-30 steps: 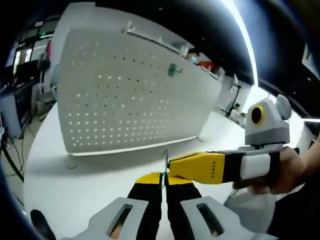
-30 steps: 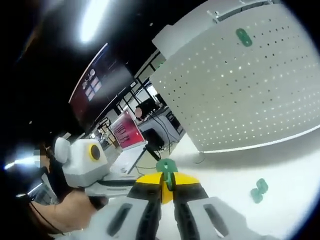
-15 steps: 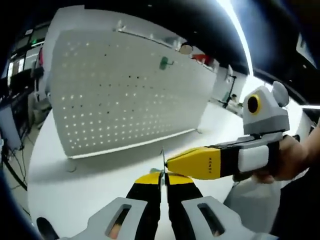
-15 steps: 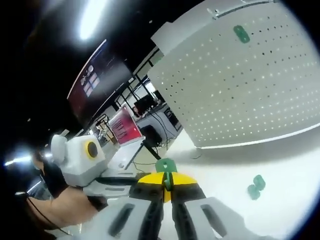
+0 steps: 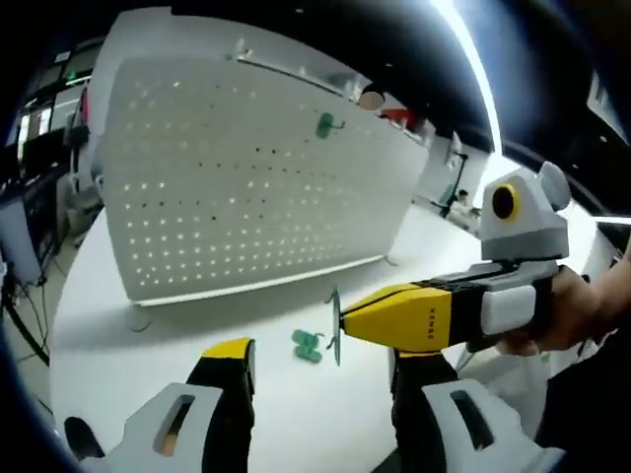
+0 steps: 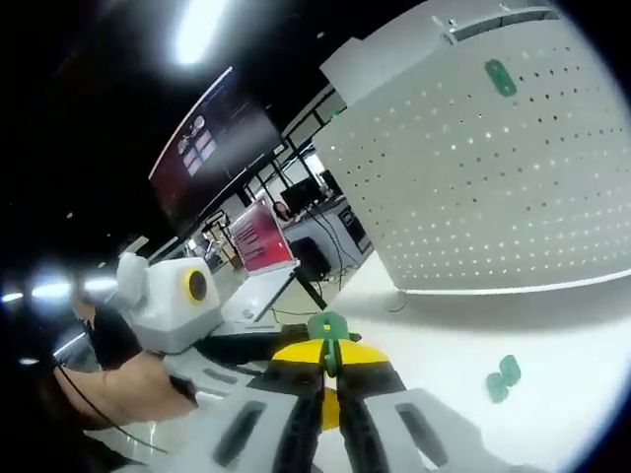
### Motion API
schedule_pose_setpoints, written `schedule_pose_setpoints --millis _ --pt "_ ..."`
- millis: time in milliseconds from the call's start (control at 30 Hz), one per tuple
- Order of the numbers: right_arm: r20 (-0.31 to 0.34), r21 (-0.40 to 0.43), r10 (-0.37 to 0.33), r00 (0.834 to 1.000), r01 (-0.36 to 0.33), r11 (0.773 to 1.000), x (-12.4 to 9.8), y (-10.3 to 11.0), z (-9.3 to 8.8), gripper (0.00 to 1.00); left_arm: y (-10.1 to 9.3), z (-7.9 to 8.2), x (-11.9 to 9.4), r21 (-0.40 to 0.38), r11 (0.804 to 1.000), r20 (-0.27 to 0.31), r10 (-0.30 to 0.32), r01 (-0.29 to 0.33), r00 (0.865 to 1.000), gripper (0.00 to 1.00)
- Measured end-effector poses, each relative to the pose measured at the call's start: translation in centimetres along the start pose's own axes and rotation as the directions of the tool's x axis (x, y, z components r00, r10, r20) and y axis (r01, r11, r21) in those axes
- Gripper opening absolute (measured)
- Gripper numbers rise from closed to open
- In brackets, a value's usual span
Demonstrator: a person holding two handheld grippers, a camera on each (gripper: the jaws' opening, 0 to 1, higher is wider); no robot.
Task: Insert the hook assembly into the mounting plate slot until the hook locks in place.
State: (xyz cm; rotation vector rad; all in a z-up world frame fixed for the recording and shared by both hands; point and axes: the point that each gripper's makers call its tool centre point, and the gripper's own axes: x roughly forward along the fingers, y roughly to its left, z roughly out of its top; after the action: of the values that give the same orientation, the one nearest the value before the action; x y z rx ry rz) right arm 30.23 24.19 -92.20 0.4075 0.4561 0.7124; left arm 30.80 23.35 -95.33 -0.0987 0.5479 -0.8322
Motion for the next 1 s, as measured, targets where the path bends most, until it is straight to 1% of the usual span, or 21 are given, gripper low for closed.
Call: schedule_pose_setpoints --millis 133,200,333,400,467,533,633,733,900,933,967,1000 --pt "-0.009 -0.014 0.009 1.000 -0.009 1.000 -0.1 0.1 -0.1 0.00 -0.5 -0.3 -0.1 0.002 1.000 -0.008 -0.013 0.013 1.000 0.69" --pt "-0.008 -0.015 0.013 1.000 -0.013 1.000 -0.2 0.1 0.0 0.00 -0.8 -0.4 -0.1 -0.002 1.000 -0.013 -0.025 0.025 1.000 0.70" --pt "-0.022 -0.060 0.013 1.000 -0.014 0.998 -0.3 0.0 -0.2 0.00 -1.4 -0.4 -0.3 -0.018 0.999 -0.007 -0.035 0.035 0.999 0.80" --pt "-0.026 -0.065 0.014 1.000 -0.016 0.998 -0.4 -0.1 -0.3 0.00 -1.5 -0.6 -0.3 -0.004 1.000 -0.014 -0.031 0.030 0.999 0.79" --pt "-0.007 0.008 0.021 1.000 -0.021 1.000 -0.4 -0.2 0.0 0.00 -1.5 -0.5 -0.4 0.000 1.000 -0.007 -0.029 0.029 1.000 0.79" --pt "-0.009 -0.009 0.018 1.000 -0.018 1.000 -0.4 -0.5 0.0 0.00 -1.3 -0.6 -0.4 -0.013 1.000 -0.006 -0.027 0.027 1.000 0.81" --pt "0.002 -0.025 0.010 1.000 -0.010 1.000 -0.6 -0.7 0.5 0.00 -1.1 -0.7 -0.6 -0.028 0.999 0.001 -0.019 0.019 1.000 0.88" --pt "0.005 -0.047 0.000 1.000 0.000 0.999 -0.7 -0.9 0.7 0.00 -1.1 -0.7 -0.7 -0.042 0.999 0.002 -0.014 0.014 1.000 0.89" --pt "0.017 -0.052 -0.014 1.000 0.015 0.999 -1.0 -1.2 0.7 0.00 -2.2 -0.6 -0.6 -0.045 0.998 0.010 -0.038 0.038 0.999 0.92" --pt "0.017 -0.054 -0.016 1.000 0.017 0.998 -1.1 -1.3 0.7 0.00 -2.2 -0.6 -0.6 -0.039 0.999 0.012 -0.033 0.034 0.999 0.94" --pt "0.016 -0.052 -0.019 1.000 0.020 0.998 -1.2 -1.3 0.6 0.00 -1.9 -0.5 -0.7 -0.019 1.000 0.017 -0.006 0.007 1.000 0.96" --pt "0.017 -0.043 -0.022 1.000 0.023 0.999 -1.2 -1.4 0.7 0.00 -1.8 -0.4 -0.7 -0.009 1.000 0.024 -0.001 0.001 1.000 0.97"
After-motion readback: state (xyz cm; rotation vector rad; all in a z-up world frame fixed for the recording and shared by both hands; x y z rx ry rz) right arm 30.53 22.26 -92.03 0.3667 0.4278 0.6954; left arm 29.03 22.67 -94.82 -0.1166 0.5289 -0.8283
